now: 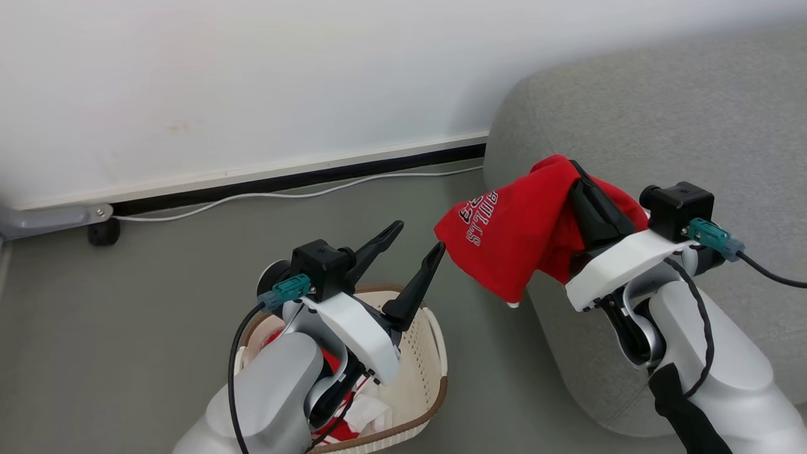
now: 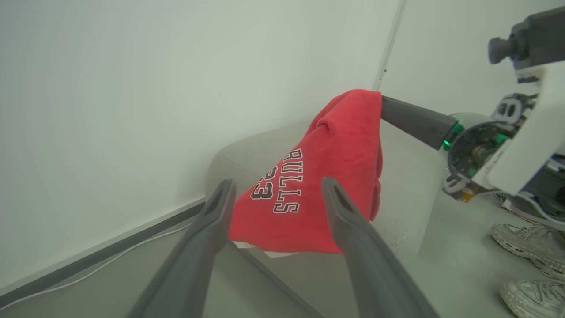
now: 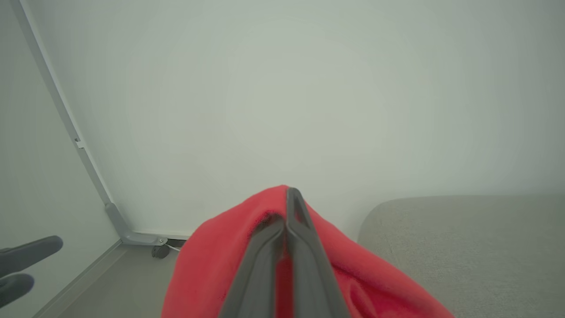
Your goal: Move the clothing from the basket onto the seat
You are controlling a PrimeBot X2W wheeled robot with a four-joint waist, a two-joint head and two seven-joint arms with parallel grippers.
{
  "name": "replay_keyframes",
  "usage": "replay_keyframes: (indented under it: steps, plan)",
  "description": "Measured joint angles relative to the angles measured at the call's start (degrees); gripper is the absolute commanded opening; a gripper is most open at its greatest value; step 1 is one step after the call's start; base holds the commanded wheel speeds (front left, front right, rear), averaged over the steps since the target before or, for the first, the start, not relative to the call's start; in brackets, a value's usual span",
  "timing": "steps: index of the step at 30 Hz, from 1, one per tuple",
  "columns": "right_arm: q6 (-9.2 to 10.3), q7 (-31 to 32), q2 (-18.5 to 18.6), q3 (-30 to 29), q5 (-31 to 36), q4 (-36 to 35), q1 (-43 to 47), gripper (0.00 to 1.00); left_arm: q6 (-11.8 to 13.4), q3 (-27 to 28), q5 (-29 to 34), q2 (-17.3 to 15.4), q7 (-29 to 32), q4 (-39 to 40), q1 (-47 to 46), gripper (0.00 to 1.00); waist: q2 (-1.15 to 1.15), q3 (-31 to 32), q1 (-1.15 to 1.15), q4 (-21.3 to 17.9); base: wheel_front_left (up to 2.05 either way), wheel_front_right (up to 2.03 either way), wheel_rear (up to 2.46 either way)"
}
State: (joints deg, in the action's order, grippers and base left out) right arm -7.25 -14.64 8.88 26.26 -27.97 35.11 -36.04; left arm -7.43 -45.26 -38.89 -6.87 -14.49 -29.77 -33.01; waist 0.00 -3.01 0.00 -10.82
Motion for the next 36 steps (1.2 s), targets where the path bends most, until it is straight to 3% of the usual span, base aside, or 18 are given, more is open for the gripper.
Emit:
replay_keyframes:
  steps: [24, 36]
  plan:
    - [0.00, 0.00, 0.29, -7.88, 1.52, -6.44, 3.47, 0.00, 0.00, 0.49, 0.08, -0.34, 0.00, 3.00, 2.24, 1.00, 0.00, 0.66, 0.00, -18.14, 0.00, 0.00, 0.00]
    - [0.00, 0.00, 1.25, -18.24, 3.96, -12.18, 8.80, 0.00, 0.00, -3.05, -0.58, -0.30, 0.00, 2.93, 1.18, 1.00, 0.00, -1.37, 0.00, -20.14, 0.00, 0.00, 0.00]
